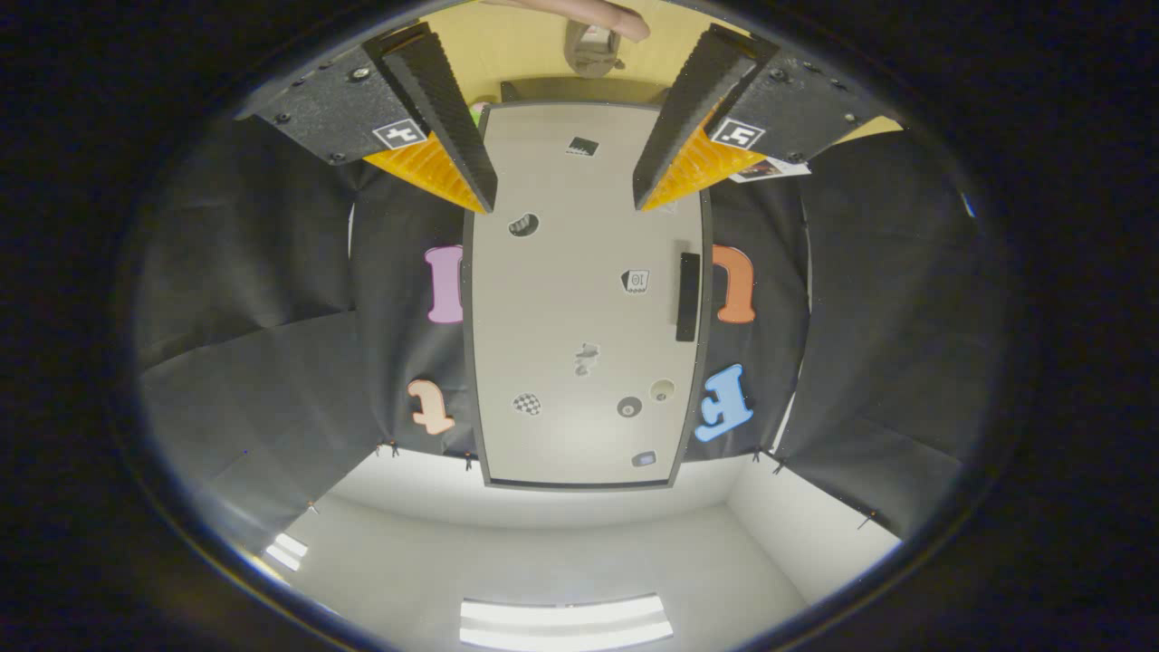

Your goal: Open the shoe cabinet door, grab the shoes and put them into the shoe cabinet, then close the shoe cabinet door.

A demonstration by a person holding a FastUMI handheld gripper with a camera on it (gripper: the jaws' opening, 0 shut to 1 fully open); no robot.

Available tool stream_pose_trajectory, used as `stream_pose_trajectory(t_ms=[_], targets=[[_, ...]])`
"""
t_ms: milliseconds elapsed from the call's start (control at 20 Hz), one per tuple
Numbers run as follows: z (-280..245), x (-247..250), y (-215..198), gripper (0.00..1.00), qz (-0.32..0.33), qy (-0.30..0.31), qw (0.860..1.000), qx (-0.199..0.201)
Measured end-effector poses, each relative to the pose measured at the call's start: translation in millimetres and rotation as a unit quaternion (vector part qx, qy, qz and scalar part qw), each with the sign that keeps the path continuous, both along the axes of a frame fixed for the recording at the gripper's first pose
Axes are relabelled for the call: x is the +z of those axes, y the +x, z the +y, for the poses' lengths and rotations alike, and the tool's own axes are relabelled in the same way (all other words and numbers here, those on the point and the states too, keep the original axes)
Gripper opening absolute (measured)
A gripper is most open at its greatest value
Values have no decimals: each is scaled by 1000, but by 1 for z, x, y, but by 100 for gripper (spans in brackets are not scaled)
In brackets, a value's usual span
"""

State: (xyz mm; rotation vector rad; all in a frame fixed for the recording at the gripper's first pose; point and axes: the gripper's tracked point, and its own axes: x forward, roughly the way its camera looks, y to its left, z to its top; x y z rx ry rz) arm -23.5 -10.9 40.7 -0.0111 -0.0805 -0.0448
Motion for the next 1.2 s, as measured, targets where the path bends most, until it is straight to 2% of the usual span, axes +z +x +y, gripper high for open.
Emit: stream_pose_trajectory(t_ms=[100,300,450,650,900,1200], targets=[[0,8,-6,98,-13,-9,1000,-6],[19,12,-7,98,-16,-7,1000,23],[23,13,-2,98,-17,-1,1000,23],[30,6,18,98,-15,16,999,39],[37,3,53,99,9,3,999,32],[63,0,92,98,42,-3,998,55]])
